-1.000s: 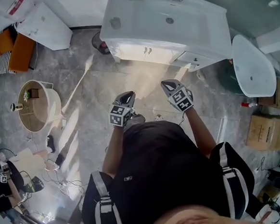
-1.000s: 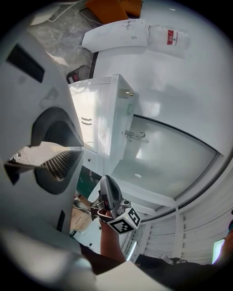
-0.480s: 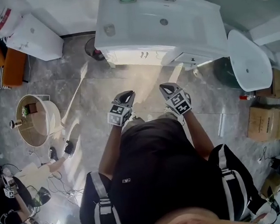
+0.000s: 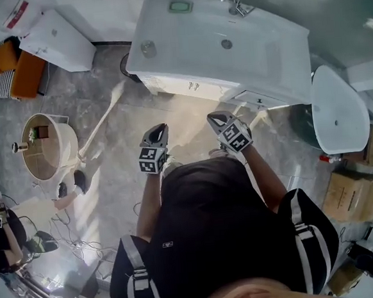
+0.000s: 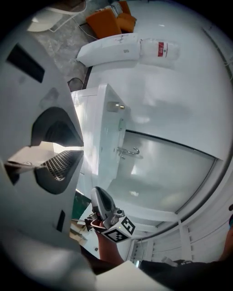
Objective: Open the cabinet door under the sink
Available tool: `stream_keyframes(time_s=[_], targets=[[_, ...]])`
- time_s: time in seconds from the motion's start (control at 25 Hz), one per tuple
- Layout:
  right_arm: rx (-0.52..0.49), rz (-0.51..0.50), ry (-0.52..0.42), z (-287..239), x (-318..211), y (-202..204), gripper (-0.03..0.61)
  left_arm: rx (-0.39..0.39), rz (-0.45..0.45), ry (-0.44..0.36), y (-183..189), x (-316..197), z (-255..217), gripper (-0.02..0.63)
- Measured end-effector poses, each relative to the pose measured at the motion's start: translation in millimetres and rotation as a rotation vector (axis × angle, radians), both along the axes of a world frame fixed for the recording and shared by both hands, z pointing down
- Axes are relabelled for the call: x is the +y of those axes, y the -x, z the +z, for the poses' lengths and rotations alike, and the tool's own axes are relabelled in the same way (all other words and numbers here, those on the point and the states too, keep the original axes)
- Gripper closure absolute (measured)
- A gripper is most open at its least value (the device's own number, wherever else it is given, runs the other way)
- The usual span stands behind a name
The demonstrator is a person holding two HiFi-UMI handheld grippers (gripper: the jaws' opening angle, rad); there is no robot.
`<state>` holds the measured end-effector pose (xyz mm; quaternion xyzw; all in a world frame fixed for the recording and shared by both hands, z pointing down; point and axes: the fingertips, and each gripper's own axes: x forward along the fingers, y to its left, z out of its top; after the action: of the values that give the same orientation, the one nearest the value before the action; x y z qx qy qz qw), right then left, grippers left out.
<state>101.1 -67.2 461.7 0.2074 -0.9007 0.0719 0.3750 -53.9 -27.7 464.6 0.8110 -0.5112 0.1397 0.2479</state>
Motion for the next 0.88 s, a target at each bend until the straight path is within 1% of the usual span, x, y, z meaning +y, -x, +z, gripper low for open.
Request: stream_keyframes(time_s=[0.08,0.16,0.28,0.44,0.68,0.88], targets=[[0.000,-0.035,0.010,4.6,-16.2,-11.9,0.518,-0.004,-0.032,0.003,-10.1,-13.7,2.6,0.581],[0.000,-0.061,0.016,9.9,-28.2,-20.5,0.518,-0.020,-0.037,0.016,-21.0,-23.3,9.0,0.581],[-0.006,-0.075,0.046,20.6,-31.2,-34.7,0.517,-0.023,-0.050,0.039,-38.4,-26.7,20.2,0.581],[0.016,-0.051,0.095,49.6,-39.3,-53.3,0.518,-0.002,-0.049,0.071,-56.8,-44.2,45.9,0.581],[0.043,0.002,0.135,84.0,-44.6,-66.9,0.518,0.033,-0.021,0.083,-72.9,-71.5,95.9,0.581],[0.062,0.019,0.170,106.8,-33.2,-64.4,0.518,0.040,-0.009,0.097,-76.6,-92.7,150.1,0.581]])
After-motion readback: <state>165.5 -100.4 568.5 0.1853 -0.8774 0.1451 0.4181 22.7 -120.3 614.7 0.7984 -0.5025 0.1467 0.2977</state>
